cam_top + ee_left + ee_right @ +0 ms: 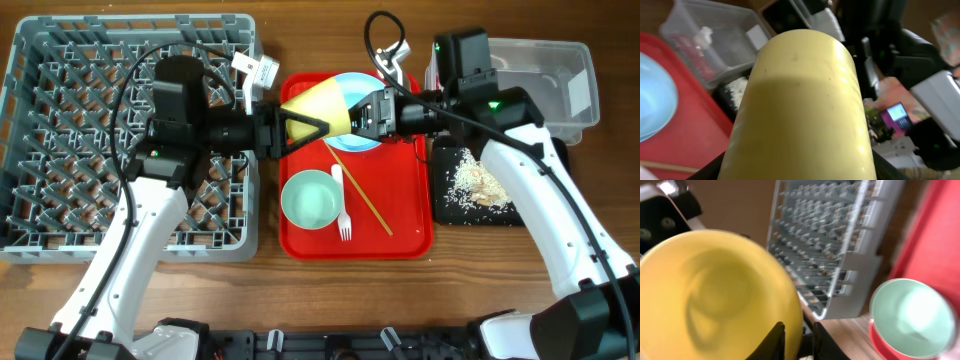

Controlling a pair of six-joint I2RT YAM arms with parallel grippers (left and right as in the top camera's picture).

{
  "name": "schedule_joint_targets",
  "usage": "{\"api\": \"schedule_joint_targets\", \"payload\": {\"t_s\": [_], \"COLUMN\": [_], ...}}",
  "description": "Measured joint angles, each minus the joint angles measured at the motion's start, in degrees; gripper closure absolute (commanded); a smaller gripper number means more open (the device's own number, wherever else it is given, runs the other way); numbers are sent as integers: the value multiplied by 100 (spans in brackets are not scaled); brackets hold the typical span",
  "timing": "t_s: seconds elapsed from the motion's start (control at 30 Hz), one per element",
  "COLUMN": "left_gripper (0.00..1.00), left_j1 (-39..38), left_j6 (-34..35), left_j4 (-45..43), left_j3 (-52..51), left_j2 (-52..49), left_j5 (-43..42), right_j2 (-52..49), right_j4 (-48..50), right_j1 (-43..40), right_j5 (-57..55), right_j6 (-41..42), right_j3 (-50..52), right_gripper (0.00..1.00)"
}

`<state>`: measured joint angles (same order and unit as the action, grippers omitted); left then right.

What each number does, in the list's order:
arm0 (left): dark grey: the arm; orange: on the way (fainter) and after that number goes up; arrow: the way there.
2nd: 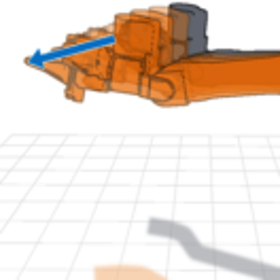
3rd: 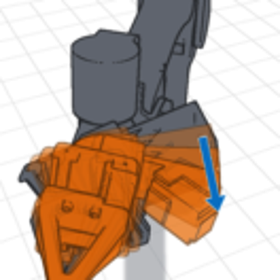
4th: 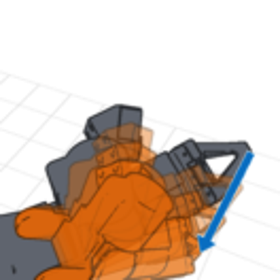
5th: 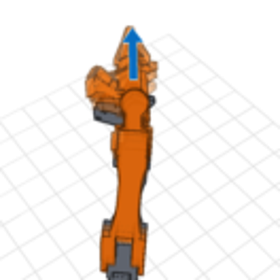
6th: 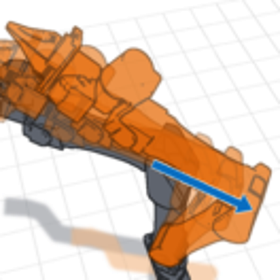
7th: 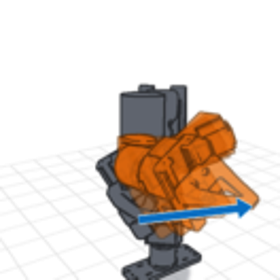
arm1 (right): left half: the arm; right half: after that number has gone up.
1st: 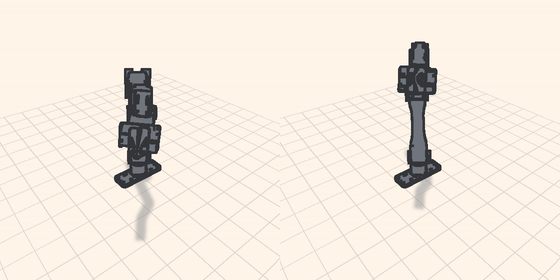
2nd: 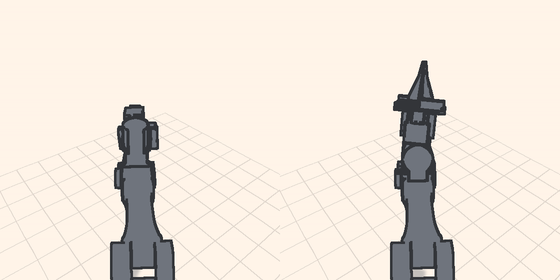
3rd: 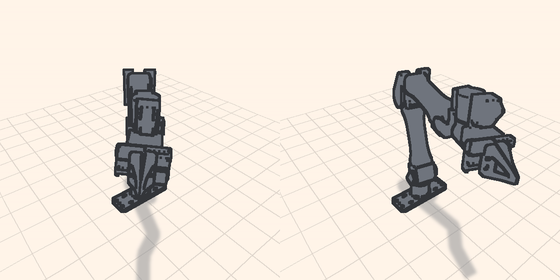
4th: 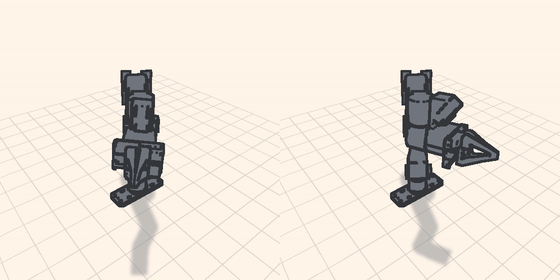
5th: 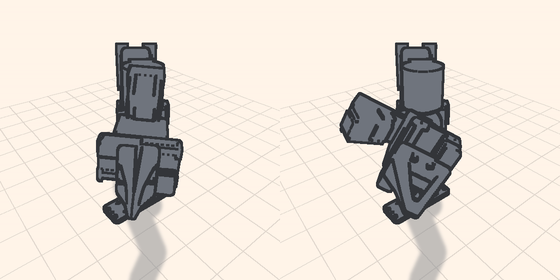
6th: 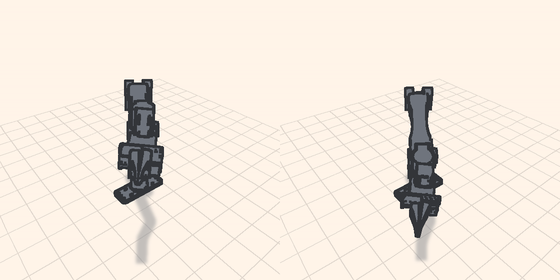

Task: Sort waste into correct bins and load items into the dishwasher rack
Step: 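Place the yellow cup upside down in the rack with left gripper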

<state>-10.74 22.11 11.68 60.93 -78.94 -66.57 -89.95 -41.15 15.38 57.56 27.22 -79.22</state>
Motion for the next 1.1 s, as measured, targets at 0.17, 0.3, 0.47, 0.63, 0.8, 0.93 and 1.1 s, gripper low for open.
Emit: {"api": "schedule_joint_targets", "payload": {"t_s": [0.17,0.3,0.47,0.63,0.8,0.93,1.1], "left_gripper": [42,44,44,44,47,42,46], "left_j1": [378,935,1762,2551,3128,3215,3215], "left_j6": [-411,-636,-769,-815,-807,-807,-807], "left_j4": [981,1958,3246,4317,4704,4868,5154], "left_j3": [20,28,98,411,546,546,551], "left_j2": [-2,-2,20,90,168,168,168], "left_j5": [616,1351,2472,3700,4677,5152,5460], "right_j2": [0,-2,-2,-2,-2,-2,-2], "right_j4": [-227,-785,-1421,-1650,-1670,-1670,-1674], "right_j1": [-516,-811,-815,-815,-815,-815,-815], "right_j5": [-518,-957,-1626,-2175,-2452,-2590,-2658], "right_j6": [-28,-225,-570,-831,-940,-957,-957], "right_j3": [0,0,0,0,0,0,0], "right_gripper": [75,75,75,75,75,75,75]}}
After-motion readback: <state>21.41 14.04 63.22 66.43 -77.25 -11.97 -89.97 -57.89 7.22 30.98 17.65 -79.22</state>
